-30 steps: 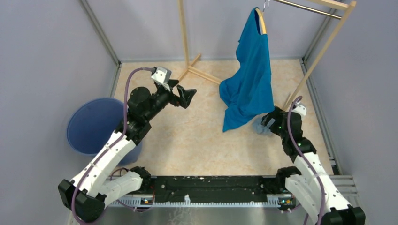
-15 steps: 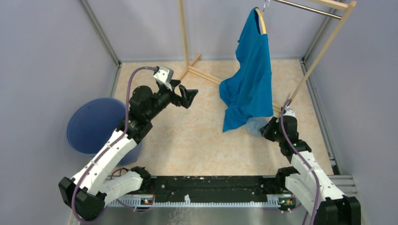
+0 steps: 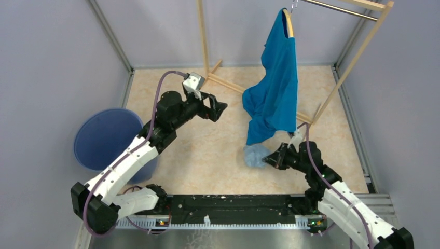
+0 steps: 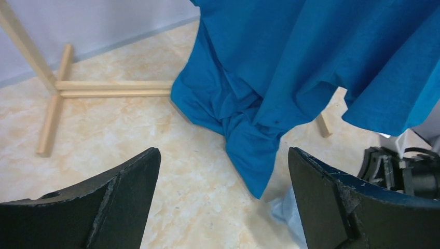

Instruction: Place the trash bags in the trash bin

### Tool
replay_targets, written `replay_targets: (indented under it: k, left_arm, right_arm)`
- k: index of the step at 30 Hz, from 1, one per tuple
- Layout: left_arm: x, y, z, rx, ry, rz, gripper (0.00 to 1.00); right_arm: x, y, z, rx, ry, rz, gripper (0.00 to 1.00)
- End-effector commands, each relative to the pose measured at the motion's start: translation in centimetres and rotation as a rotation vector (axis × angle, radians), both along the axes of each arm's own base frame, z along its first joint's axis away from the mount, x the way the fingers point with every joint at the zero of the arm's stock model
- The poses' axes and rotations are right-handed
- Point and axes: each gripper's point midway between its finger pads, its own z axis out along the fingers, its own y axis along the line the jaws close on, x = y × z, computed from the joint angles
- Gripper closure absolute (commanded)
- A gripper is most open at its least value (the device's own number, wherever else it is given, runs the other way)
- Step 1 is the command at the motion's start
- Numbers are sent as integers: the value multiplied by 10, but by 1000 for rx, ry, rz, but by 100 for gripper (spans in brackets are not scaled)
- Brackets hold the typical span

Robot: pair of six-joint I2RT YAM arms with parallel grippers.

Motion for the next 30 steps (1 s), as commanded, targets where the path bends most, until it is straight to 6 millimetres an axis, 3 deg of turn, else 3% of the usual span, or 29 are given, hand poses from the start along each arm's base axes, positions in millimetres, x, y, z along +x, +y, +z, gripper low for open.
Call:
replay_targets:
  k: [1,4,7,11,13,15,17,22,26,30]
  left_arm:
    - [-9,-29,-3,-62,129,-105,1]
    - [-37,-50,-32,-124,309,-244,1]
    - [-83,-70,-68,-115,424,-382,2]
    - [-123,-70,-151,-3,569,-254,1]
    - [-142,-71,-178,31,630,-201,2]
    - [-157,-77,-193,49,674,-199,2]
    - [-162,-84,-201,68,702,-210,2]
    - [-151,-86,-233,185,785,-100,6]
    - [-131,-75,-250,265,795,66,31]
    - [-125,-75,-242,227,772,82,50]
  right_arm:
    - [-7,39,31,177,-40,95,100]
    - [-7,57,37,173,-59,162,100]
    - [-2,69,34,121,-92,200,100]
    - [5,79,23,110,-105,231,100]
    - [5,84,20,117,-107,260,100]
    - [1,89,16,125,-94,293,100]
    - [-2,91,12,134,-84,314,100]
    - [-10,89,6,116,-80,346,100]
    - [-14,82,4,84,-91,341,100]
    - [-17,74,1,47,-107,334,95]
